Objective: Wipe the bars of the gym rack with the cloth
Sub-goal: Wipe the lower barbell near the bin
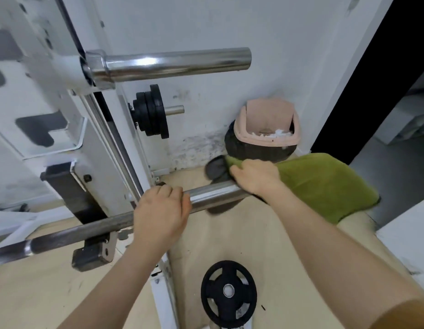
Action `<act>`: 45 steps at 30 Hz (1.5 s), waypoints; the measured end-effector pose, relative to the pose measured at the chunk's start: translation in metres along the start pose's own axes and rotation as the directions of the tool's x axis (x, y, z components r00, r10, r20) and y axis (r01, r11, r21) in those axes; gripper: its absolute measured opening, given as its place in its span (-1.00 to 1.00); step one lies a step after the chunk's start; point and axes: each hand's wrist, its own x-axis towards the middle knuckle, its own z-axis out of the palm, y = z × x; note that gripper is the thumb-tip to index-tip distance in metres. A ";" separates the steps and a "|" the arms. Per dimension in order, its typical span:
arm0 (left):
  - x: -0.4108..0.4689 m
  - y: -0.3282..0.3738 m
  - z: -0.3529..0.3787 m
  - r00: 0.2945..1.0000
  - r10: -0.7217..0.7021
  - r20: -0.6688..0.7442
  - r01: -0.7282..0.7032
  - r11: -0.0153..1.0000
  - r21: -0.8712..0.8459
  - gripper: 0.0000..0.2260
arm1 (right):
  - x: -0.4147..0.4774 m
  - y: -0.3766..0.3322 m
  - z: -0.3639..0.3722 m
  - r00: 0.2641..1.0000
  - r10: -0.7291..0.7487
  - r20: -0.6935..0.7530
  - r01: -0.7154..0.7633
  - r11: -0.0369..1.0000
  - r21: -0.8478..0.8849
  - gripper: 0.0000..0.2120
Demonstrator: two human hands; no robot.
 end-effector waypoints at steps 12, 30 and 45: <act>-0.041 -0.064 -0.041 0.979 -0.109 -0.170 0.023 0.896 -0.443 -0.93 | -0.093 -0.147 0.046 0.930 -0.352 -0.107 0.362 0.824 0.436 -0.58; -0.115 -0.188 -0.032 0.992 -0.118 -0.034 0.105 0.958 -0.266 -0.78 | -0.108 -0.184 0.076 0.850 -0.512 -0.119 0.459 0.833 -0.309 -0.50; -0.107 -0.198 -0.037 0.992 -0.125 -0.015 0.111 0.925 -0.363 -0.78 | -0.145 -0.244 0.067 0.999 0.003 -0.052 0.039 0.624 0.781 -0.73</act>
